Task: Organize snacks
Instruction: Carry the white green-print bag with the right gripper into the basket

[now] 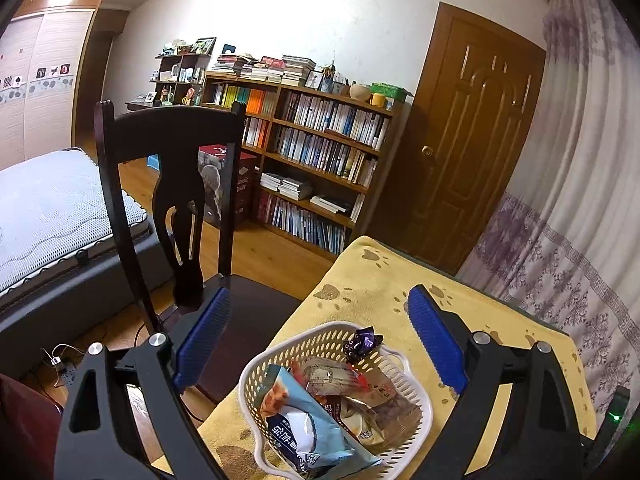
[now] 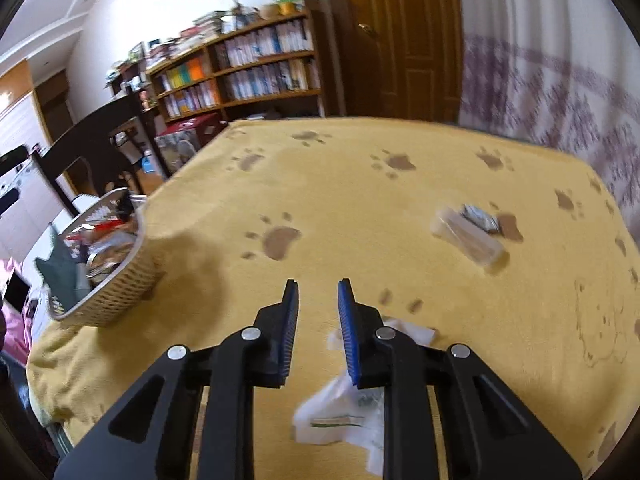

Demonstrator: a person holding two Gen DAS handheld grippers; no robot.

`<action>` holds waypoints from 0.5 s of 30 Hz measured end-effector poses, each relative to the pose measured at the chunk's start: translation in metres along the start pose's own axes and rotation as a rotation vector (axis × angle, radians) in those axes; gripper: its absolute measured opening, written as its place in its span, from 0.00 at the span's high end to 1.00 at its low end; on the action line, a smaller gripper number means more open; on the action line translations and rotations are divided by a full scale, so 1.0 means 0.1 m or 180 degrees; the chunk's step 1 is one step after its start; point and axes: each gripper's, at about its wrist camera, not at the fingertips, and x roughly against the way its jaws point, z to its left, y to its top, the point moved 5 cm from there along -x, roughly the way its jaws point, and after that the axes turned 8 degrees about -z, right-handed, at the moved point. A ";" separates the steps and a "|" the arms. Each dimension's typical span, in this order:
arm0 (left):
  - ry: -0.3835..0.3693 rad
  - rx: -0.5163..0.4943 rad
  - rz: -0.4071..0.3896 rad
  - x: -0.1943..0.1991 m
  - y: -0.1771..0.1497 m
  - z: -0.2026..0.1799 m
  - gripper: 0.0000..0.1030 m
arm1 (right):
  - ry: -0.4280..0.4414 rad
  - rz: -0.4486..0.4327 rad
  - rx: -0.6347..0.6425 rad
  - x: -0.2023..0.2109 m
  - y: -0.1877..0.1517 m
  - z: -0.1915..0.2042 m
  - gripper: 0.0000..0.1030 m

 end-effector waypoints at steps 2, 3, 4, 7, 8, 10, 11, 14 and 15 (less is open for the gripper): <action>-0.0010 0.0016 -0.0011 0.01 0.01 0.01 0.11 | 0.0028 0.0018 -0.0032 0.03 0.02 0.02 0.79; -0.0009 0.0028 -0.0015 0.02 0.01 0.02 0.11 | 0.0029 0.0043 -0.0071 0.03 0.01 0.01 0.78; -0.0010 0.0043 -0.0016 0.02 0.02 0.03 0.11 | -0.0005 0.0069 -0.0126 0.03 -0.01 -0.03 0.72; -0.0015 0.0065 -0.0005 0.02 0.01 0.03 0.11 | -0.0162 0.0094 -0.0260 0.00 -0.08 -0.20 0.56; -0.0021 0.0058 0.0000 0.01 0.01 0.02 0.11 | -0.0207 0.0129 -0.0305 -0.03 -0.11 -0.26 0.56; -0.0034 0.0036 0.0003 0.02 0.00 0.00 0.11 | -0.0247 0.0180 -0.0374 -0.07 -0.17 -0.34 0.56; -0.0042 0.0031 0.0002 0.02 0.01 0.00 0.11 | -0.0257 0.0199 -0.0376 -0.08 -0.18 -0.36 0.56; -0.0054 0.0016 -0.0001 0.02 0.00 -0.03 0.11 | -0.0378 0.0289 -0.0249 -0.14 -0.30 -0.36 0.56; -0.0056 0.0017 0.0001 0.02 0.00 -0.03 0.11 | -0.0440 0.0357 -0.0178 -0.17 -0.37 -0.35 0.56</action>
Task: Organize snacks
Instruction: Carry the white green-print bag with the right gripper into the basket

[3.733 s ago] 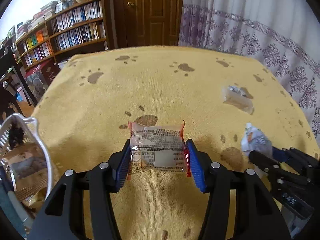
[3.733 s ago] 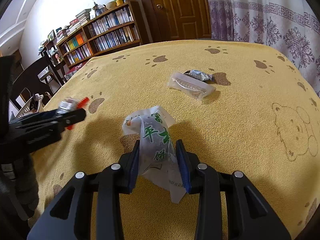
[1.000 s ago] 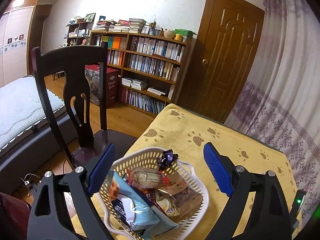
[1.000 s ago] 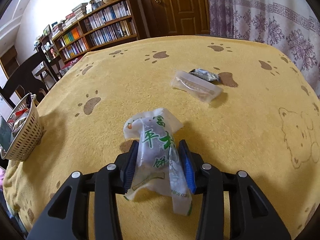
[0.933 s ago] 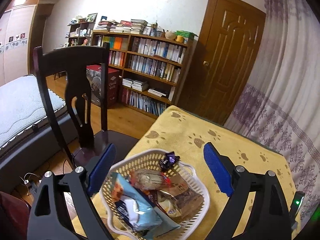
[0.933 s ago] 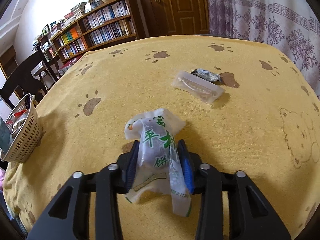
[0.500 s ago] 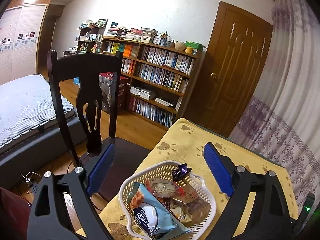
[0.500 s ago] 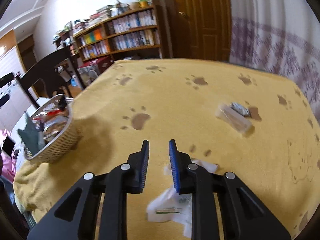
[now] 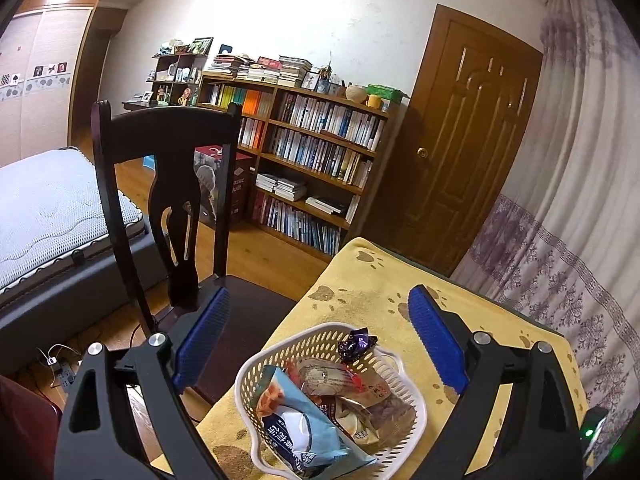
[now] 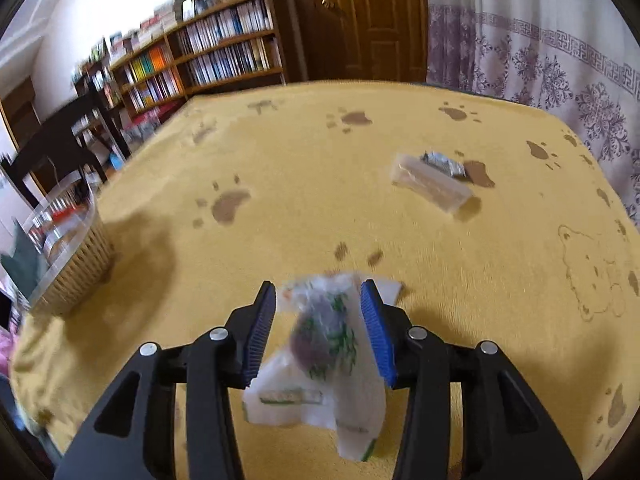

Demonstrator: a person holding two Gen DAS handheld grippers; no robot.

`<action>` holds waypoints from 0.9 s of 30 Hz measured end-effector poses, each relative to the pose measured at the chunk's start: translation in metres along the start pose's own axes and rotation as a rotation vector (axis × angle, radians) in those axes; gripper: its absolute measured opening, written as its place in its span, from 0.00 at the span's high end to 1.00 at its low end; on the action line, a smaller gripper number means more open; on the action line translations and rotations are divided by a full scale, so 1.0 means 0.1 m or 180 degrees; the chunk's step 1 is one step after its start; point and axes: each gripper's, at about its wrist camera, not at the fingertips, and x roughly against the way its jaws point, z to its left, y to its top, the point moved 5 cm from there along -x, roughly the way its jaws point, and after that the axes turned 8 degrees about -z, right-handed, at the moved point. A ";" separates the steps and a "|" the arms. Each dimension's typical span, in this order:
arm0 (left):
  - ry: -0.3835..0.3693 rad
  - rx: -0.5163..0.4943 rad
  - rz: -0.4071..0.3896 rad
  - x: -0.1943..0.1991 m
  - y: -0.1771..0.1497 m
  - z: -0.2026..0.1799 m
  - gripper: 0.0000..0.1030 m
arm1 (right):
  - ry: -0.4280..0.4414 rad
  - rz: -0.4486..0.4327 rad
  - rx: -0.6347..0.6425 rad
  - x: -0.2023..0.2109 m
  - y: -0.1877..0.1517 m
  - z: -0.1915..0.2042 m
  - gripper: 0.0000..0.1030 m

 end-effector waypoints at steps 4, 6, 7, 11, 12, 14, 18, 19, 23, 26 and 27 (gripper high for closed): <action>-0.0003 0.0002 0.0000 0.00 0.00 -0.01 0.11 | -0.0137 0.0072 0.0179 -0.08 -0.13 0.03 0.55; 0.0004 0.0011 0.0003 -0.01 0.00 -0.01 0.11 | -0.0149 0.0068 0.0218 -0.07 -0.13 0.05 0.62; 0.0002 0.0019 0.0005 -0.01 -0.01 -0.01 0.11 | -0.0146 0.0072 0.0243 -0.07 -0.13 0.06 0.65; 0.0001 0.0043 -0.0023 0.02 0.01 0.02 0.11 | -0.0129 0.0080 0.0307 -0.05 -0.12 0.10 0.70; -0.0003 0.0049 -0.0027 0.03 0.01 0.02 0.11 | -0.0098 0.0083 0.0293 -0.04 -0.11 0.12 0.70; -0.0008 0.0060 -0.0037 0.04 0.02 0.03 0.11 | -0.0011 0.0055 0.0291 0.00 -0.08 0.20 0.71; -0.0015 0.0101 -0.0043 0.06 0.03 0.06 0.11 | 0.0156 -0.0026 0.0322 0.11 0.03 0.42 0.71; -0.0015 0.0115 -0.0047 0.06 0.04 0.07 0.11 | 0.0230 -0.0056 0.0324 0.15 0.07 0.50 0.71; -0.0015 0.0169 -0.0067 0.08 0.07 0.13 0.11 | 0.0537 -0.0179 0.0357 0.30 0.27 0.84 0.71; -0.0027 0.0211 -0.0080 0.10 0.10 0.18 0.11 | 0.0775 -0.0251 0.0389 0.39 0.43 1.14 0.71; -0.0033 0.0217 -0.0086 0.11 0.11 0.20 0.11 | 0.0864 -0.0271 0.0398 0.42 0.48 1.27 0.71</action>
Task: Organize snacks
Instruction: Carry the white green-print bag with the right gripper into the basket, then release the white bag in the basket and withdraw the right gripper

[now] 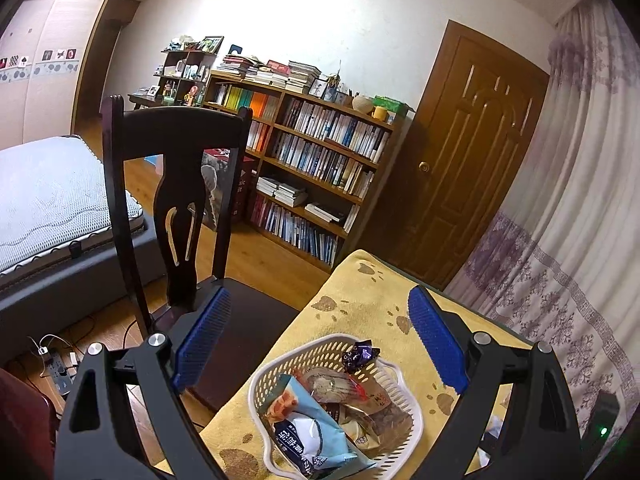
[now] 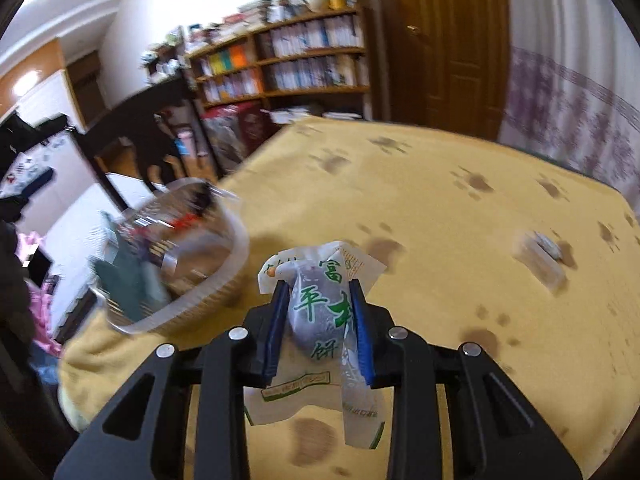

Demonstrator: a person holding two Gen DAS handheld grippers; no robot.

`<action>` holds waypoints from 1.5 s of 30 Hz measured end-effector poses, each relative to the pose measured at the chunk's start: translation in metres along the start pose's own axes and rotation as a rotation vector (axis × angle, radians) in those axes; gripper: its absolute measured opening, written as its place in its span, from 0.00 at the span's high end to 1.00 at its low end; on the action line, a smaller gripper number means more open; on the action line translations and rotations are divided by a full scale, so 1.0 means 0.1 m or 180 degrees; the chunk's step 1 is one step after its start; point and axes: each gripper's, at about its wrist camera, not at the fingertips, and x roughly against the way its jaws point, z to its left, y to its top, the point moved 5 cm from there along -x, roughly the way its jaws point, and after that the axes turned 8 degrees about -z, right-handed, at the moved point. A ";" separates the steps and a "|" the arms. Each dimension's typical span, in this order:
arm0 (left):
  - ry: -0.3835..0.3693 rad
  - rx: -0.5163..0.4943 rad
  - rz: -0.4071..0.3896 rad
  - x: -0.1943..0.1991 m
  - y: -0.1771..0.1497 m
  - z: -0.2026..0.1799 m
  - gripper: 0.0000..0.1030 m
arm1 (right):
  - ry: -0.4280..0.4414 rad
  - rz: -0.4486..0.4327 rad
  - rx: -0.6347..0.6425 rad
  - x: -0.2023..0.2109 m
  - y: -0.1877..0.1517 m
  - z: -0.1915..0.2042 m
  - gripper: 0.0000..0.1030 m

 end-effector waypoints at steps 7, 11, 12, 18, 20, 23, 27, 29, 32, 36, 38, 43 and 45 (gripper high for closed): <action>-0.0014 0.0073 -0.0071 0.06 0.05 0.06 0.07 | 0.0447 -0.0041 0.0079 -0.21 0.28 0.72 0.71; 0.0008 0.0076 -0.0094 0.06 0.08 0.08 0.07 | 0.0656 0.0003 0.0127 -0.38 0.35 1.07 0.71; 0.0006 0.0082 -0.0094 0.05 0.08 0.08 0.07 | 0.0713 0.0020 0.0140 -0.44 0.36 1.16 0.70; 0.0004 0.0162 -0.0090 0.06 0.11 0.13 0.07 | 0.0728 0.0025 0.0037 -0.54 0.33 1.17 0.68; 0.0012 0.0193 -0.0099 0.07 0.11 0.14 0.07 | 0.0726 0.0051 -0.0064 -0.53 0.30 1.06 0.68; 0.0007 0.0178 -0.0103 0.07 0.12 0.15 0.07 | 0.0812 0.0093 -0.0201 -0.50 0.25 0.97 0.68; -0.0022 0.0143 -0.0105 0.09 0.13 0.12 0.07 | 0.0978 0.0194 -0.0269 -0.45 0.13 1.00 0.68; -0.0027 0.0137 -0.0100 0.09 0.13 0.12 0.07 | 0.1086 0.0243 -0.0328 -0.45 0.08 1.03 0.68; -0.0025 0.0141 -0.0106 0.09 0.13 0.09 0.07 | 0.1269 0.0306 -0.0405 -0.43 0.04 1.13 0.68; -0.0025 0.0153 -0.0107 0.10 0.14 0.08 0.07 | 0.1432 0.0454 -0.0502 -0.49 -0.03 1.23 0.68; -0.0027 0.0151 -0.0108 0.10 0.14 0.08 0.07 | 0.1462 0.0479 -0.0545 -0.56 -0.06 1.23 0.69; -0.0040 0.0122 -0.0096 0.09 0.12 0.05 0.07 | 0.1508 0.0444 -0.0579 -0.67 -0.03 1.22 0.69; -0.0058 0.0095 -0.0085 0.07 0.10 0.01 0.07 | 0.1538 0.0443 -0.0583 -0.70 -0.02 1.22 0.69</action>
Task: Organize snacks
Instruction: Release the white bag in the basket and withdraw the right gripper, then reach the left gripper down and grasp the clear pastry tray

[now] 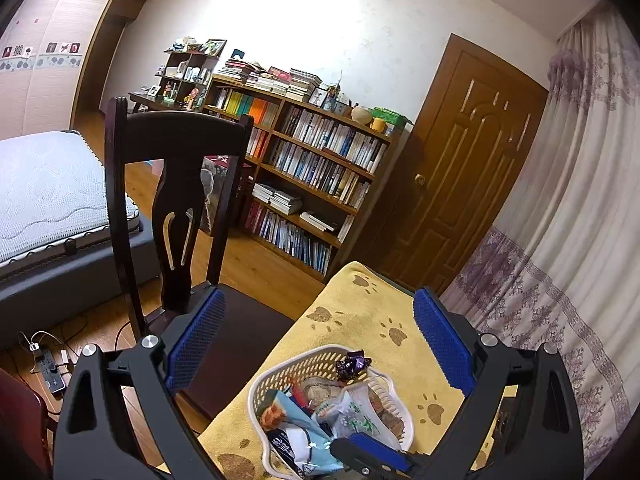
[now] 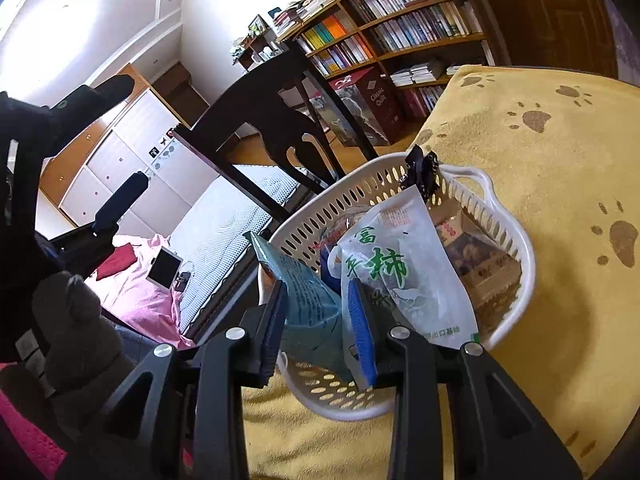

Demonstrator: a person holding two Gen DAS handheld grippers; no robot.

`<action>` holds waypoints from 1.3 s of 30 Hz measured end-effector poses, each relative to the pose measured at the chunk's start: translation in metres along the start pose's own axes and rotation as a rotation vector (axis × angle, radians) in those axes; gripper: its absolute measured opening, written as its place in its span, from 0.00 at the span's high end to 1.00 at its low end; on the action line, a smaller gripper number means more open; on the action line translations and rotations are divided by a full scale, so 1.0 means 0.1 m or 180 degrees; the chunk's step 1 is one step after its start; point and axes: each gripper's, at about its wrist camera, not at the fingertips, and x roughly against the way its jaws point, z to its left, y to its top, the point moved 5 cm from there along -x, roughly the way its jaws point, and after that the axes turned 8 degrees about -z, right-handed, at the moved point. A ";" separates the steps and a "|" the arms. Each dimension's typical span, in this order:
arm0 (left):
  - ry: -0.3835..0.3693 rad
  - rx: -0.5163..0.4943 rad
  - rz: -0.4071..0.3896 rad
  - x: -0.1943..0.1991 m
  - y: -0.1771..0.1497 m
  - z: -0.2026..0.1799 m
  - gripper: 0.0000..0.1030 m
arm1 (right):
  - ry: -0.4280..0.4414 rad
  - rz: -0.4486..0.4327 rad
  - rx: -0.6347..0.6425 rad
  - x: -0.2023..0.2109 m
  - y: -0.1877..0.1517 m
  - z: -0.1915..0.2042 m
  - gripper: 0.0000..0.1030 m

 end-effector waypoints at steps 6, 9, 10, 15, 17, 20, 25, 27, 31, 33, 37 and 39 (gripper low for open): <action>-0.0026 -0.0052 0.0022 -0.02 -0.04 -0.08 0.07 | 0.0082 0.0053 0.0052 0.07 -0.03 0.03 0.68; -0.0030 -0.0053 0.0022 -0.02 -0.03 -0.08 0.07 | 0.0139 0.0001 0.0107 0.17 -0.02 0.09 0.68; -0.0029 -0.0054 0.0021 -0.02 -0.03 -0.08 0.07 | 0.0151 -0.0029 0.0140 0.20 -0.01 0.11 0.68; -0.0057 -0.0102 0.0043 -0.04 -0.08 -0.16 0.07 | 0.0099 -0.0190 0.0237 0.41 0.04 0.13 0.68; -0.0068 -0.0117 0.0048 -0.05 -0.09 -0.18 0.07 | -0.0010 -0.0267 0.0252 0.50 0.06 0.06 0.68; -0.0078 -0.0140 0.0053 -0.06 -0.10 -0.21 0.07 | -0.0184 -0.0338 0.0172 0.63 0.10 -0.17 0.68; -0.0099 -0.0201 0.0082 -0.06 -0.15 -0.27 0.07 | -0.0574 -0.0468 -0.0053 0.86 0.11 -0.70 0.68; -0.0113 -0.0238 0.0101 -0.07 -0.17 -0.30 0.06 | -0.0711 -0.0502 -0.0114 0.96 0.06 -0.89 0.68; -0.0123 -0.0290 0.0146 -0.09 -0.23 -0.37 0.03 | -0.1103 -0.0557 -0.0150 1.22 -0.10 -1.32 0.67; -0.0130 -0.0292 0.0201 -0.12 -0.27 -0.41 0.03 | -0.1275 -0.0589 -0.0214 1.38 -0.20 -1.56 0.67; -0.0185 -0.0407 0.0290 -0.14 -0.42 -0.60 0.03 | -0.1570 -0.0659 -0.0354 1.66 -0.35 -2.00 0.67; -0.0225 -0.0505 0.0322 -0.15 -0.50 -0.71 0.03 | -0.1699 -0.0704 -0.0429 1.81 -0.41 -2.18 0.67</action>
